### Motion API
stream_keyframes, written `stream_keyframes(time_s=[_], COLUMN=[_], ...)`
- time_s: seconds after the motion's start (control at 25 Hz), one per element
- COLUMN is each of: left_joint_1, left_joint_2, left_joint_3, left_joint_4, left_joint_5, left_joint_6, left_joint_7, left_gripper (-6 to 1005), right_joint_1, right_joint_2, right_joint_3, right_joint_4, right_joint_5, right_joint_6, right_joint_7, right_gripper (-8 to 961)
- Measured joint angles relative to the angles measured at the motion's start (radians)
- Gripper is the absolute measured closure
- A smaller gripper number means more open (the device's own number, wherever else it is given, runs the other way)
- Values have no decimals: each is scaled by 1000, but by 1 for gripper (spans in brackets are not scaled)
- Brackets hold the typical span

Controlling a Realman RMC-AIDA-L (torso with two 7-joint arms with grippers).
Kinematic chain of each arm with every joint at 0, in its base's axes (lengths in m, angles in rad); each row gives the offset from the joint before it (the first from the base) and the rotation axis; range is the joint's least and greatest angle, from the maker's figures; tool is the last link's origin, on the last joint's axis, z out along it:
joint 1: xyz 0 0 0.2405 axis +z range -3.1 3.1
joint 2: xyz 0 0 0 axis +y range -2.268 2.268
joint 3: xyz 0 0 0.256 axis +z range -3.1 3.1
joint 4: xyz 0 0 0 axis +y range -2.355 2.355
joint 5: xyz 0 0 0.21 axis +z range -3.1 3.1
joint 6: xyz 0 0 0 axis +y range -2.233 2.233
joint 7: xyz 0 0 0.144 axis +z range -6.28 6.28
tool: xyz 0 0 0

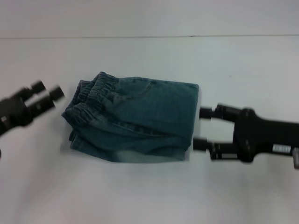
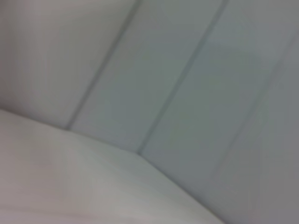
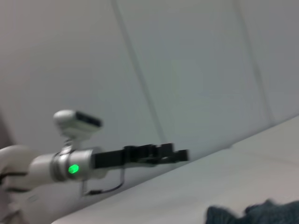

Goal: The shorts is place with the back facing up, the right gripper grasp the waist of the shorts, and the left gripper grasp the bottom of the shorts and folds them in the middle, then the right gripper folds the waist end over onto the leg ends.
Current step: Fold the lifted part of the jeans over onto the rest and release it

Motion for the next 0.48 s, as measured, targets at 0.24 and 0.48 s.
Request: stream_keyframes(time_s=[0.24,0.48], left_joint_1=[1,-8], left_joint_2=[3,3], left_joint_3=[-1,2], left_joint_4=[15,8], left_joint_5=[183,241], left_joint_6=[144,188], left_joint_7=[20,26], left_gripper=[136,138], right_joint_1=[32,87], right_joint_2=[-3,-3], right_joint_3=[18,21], right_joint_4=[36,77], right_joint_5=[-125,-218], right_joint_6=[-82,-99], right_joint_7=[-2,41], right_gripper=[38,37])
